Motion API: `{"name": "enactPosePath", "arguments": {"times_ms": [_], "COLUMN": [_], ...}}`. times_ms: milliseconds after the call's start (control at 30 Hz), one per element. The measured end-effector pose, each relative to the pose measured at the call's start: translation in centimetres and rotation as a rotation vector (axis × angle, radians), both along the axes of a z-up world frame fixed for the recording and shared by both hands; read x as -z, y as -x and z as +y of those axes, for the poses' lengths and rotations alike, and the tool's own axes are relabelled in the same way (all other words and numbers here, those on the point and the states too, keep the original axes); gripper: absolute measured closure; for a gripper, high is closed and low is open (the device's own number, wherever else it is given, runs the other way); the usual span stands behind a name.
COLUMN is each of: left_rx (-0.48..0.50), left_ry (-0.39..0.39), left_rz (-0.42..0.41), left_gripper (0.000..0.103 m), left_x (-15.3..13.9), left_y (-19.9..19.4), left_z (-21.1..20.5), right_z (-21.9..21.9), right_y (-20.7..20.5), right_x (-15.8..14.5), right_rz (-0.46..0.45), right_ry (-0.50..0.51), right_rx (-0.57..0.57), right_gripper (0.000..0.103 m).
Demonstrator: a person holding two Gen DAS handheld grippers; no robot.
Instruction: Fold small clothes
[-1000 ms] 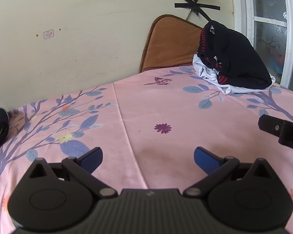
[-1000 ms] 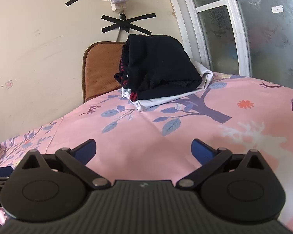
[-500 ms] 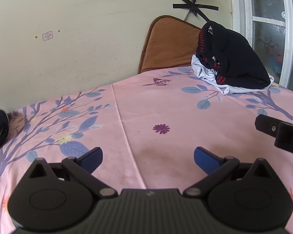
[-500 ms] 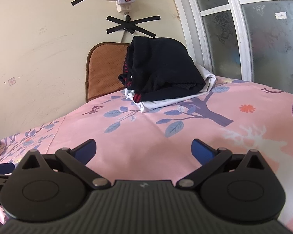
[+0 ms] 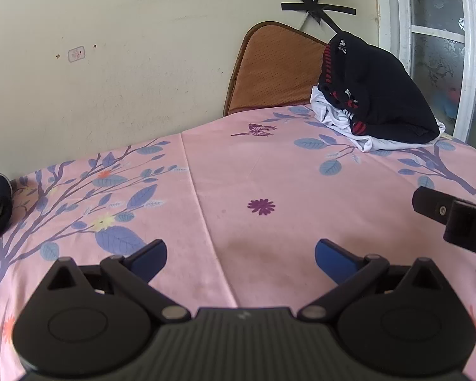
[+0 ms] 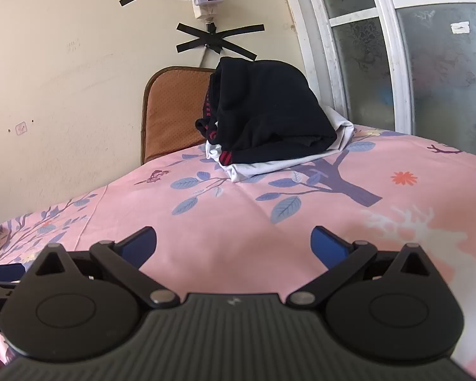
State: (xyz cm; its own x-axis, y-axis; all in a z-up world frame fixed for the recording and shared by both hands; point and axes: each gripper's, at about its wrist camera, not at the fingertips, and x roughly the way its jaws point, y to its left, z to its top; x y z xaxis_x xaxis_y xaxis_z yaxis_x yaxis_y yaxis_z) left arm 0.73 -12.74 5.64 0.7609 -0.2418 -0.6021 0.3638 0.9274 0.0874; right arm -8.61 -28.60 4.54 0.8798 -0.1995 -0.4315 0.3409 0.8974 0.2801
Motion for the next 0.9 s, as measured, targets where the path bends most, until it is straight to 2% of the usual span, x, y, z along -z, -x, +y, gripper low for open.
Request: {"name": "enactPosePath", "arguments": {"times_ms": [900], "left_rx": [-0.001], "left_ry": [-0.005], "left_rz": [0.005], "left_gripper": [0.000], "left_x": [0.04], "left_y": [-0.06], "left_z": [-0.10], "right_z": [-0.17], "right_y": [0.26], "right_x": [0.04], "right_rz": [-0.020], "right_ry": [-0.021], "right_rx": [0.006], "right_gripper": [0.000]}}
